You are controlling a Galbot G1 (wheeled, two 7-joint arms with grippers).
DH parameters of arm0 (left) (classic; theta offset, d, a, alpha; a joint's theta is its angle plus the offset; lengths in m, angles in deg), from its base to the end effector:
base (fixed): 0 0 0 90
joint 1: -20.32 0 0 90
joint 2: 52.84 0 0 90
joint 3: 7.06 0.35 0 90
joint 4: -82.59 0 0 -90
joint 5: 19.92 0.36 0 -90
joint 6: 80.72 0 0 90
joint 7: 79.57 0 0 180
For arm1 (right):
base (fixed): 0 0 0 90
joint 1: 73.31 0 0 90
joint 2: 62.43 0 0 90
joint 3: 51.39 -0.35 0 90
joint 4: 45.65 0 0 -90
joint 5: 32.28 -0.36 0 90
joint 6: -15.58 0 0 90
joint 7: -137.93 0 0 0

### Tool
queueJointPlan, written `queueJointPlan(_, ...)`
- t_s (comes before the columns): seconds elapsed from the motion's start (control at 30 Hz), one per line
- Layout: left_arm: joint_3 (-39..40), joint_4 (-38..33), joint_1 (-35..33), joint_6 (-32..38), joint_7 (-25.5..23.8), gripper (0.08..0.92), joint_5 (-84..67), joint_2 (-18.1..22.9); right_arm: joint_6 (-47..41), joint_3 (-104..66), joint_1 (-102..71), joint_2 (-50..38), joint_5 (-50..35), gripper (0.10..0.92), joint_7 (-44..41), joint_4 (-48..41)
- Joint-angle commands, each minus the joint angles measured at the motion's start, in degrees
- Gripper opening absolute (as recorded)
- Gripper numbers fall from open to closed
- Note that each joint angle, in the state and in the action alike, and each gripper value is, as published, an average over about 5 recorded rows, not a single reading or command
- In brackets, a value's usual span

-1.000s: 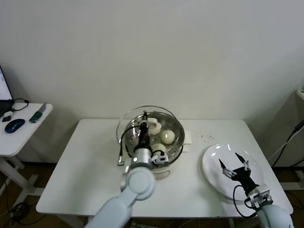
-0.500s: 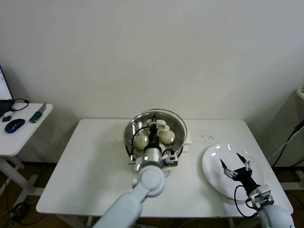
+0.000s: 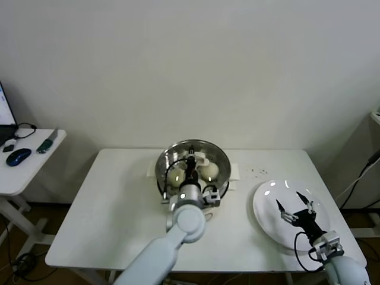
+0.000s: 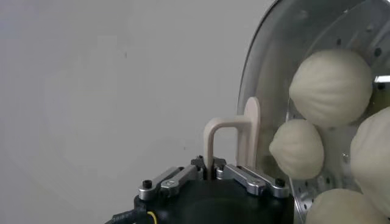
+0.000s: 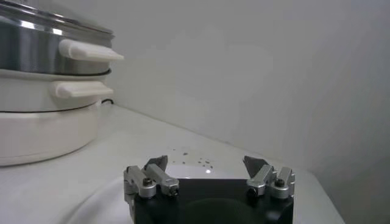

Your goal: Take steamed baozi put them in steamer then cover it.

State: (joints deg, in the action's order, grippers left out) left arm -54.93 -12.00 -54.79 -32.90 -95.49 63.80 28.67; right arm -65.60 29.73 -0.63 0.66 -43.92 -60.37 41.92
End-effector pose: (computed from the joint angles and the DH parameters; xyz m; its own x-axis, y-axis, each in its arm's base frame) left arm 0.3480 -0.1907 -0.2730 -0.9995 -0.0014 0.0324 0.0324 -0.0134 0.9994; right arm 0.2498 -0.2148 -0.3927 -0.9601 -0.1900 0.2054 -0.2378 0.9409 -0.2412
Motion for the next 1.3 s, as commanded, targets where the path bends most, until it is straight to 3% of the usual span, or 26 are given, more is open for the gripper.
queueJointPlan(0.03, -0.1, 1.3, 0.0, -2.8, 0.5, 0.150, -0.3, 0.2, 0.1, -0.1, 0.0, 0.0, 0.0, 0.823, -0.1, 0.0)
queueJointPlan(0.7, -0.2, 0.2, -0.7, -2.8, 1.3, 0.155, -2.3, -1.3, 0.1, -0.2, 0.4, -0.1, 0.4, 0.823, -0.5, 0.0)
queueJointPlan(0.8, -0.2, -1.4, -1.2, -2.8, 1.2, 0.206, -3.0, -1.8, 0.0, -0.2, 0.5, -0.1, 0.3, 0.823, -0.6, 0.1)
queueJointPlan(1.3, -3.3, -15.6, -7.3, -2.8, 0.2, 0.635, -8.8, -8.5, -4.4, -0.1, 1.3, 0.0, -1.0, 0.823, 0.3, 2.1)
